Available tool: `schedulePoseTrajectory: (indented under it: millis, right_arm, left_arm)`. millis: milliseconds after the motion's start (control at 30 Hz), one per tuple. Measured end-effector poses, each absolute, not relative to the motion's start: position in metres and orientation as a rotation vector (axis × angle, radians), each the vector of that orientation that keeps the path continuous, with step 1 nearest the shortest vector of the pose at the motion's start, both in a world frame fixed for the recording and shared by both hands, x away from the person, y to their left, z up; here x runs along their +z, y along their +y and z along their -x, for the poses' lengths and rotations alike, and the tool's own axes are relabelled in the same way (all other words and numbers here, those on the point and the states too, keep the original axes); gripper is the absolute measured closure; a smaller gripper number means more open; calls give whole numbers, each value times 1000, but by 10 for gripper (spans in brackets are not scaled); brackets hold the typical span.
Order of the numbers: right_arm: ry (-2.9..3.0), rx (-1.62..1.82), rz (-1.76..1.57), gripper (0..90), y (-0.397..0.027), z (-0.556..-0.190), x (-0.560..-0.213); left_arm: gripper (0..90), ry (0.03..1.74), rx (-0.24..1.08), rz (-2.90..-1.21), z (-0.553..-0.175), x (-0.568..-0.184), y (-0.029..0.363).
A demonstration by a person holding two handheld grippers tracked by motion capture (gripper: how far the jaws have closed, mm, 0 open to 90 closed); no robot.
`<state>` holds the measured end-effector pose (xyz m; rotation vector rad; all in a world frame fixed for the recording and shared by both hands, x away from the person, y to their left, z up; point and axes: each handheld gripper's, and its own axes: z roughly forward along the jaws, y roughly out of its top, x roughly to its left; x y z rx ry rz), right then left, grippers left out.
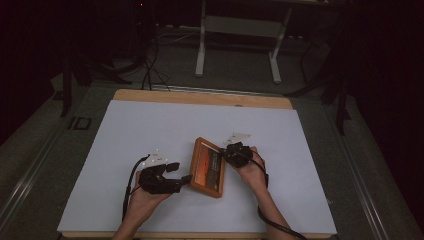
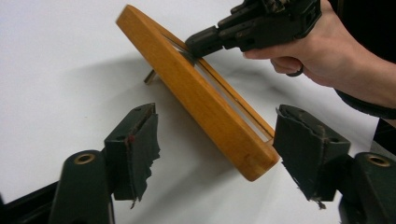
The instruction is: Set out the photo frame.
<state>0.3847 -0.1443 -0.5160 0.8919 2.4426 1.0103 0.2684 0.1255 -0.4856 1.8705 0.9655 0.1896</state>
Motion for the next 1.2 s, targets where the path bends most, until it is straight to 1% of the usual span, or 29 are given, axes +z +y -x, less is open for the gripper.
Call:
schedulePoseTrajectory:
  millis: [200, 433, 600, 733, 1100, 1200]
  right_arm:
    - [2442, 1010, -890, 900, -144, -384, -516]
    - [2437, 1017, -890, 900, -145, -384, -517]
    - [2436, 1017, -888, 900, -145, -384, -517]
    - [2434, 1019, -889, 900, -145, -384, -517]
    - [2433, 1020, -884, 900, -145, -384, -517]
    - [2433, 1017, -876, 899, -145, -384, -517]
  left_arm:
    - [269, 982, 133, -1865, -270, -490, 117]
    - [269, 1007, 71, -1884, -274, -499, 109]
    - [323, 1001, 7, -1893, -276, -506, 104]
    - [393, 998, -15, -1895, -277, -507, 101]
    - [446, 1049, -80, -1869, -280, -509, 99]
    - [484, 1085, -113, -1835, -282, -511, 101]
